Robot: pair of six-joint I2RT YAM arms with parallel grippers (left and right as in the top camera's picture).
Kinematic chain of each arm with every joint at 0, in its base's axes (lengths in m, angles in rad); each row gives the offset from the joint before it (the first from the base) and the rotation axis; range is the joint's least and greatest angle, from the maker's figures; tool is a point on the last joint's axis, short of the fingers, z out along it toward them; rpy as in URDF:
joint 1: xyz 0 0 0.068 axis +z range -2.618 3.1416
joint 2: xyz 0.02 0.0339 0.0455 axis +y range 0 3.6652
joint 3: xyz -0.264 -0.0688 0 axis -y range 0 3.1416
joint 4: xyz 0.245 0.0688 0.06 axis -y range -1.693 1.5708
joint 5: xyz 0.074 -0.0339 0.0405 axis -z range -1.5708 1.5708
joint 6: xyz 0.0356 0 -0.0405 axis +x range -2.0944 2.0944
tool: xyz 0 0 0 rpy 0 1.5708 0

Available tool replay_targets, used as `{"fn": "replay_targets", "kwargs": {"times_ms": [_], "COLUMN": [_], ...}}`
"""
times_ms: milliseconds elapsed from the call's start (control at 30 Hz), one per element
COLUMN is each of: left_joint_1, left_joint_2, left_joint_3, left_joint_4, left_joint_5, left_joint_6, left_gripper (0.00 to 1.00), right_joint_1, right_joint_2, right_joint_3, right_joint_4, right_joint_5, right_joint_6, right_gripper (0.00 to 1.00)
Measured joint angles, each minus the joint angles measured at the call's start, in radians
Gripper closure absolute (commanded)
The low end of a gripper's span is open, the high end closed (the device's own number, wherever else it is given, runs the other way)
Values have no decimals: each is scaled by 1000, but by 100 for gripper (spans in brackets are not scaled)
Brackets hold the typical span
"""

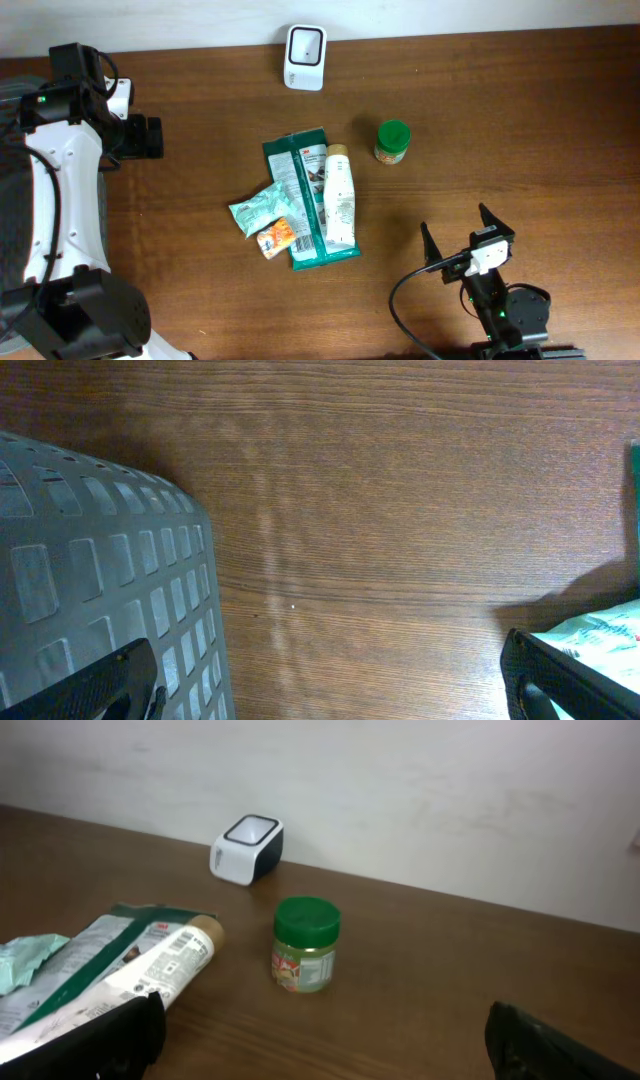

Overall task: Scan the item barcode
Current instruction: 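Reach the right gripper to the mint-green wrapped pack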

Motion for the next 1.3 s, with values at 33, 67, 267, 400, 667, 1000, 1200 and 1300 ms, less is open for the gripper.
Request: {"fn": "replay_targets", "kwargs": {"times_ms": [33,67,267,400,667,1000,1200,1300], "left_joint_1": [0,0,0,0,0,0,0,0], "left_joint_2": [0,0,0,0,0,0,0,0], "left_joint_3": [0,0,0,0,0,0,0,0], "left_joint_4": [0,0,0,0,0,0,1,0], "left_joint_5": [0,0,0,0,-1,0,0,0], "left_joint_6": [0,0,0,0,0,3,3,3], "left_gripper": [1,1,1,1,1,1,1,1], "right_joint_1": [0,0,0,0,0,0,0,1], "right_joint_2": [0,0,0,45,440,1051,1238,1311], "right_joint_3": [0,0,1,67,538,1262,1353,1353], "right_joint_4": [15,25,17,-48,-295,-986,-994,-959], "right_joint_5": [-6,-13,-55,-72,-199,-296,-323,-387], "right_joint_6": [1,0,1,18,23,24,24,27], "right_gripper": [2,2,2,2,2,2,2,2]}}
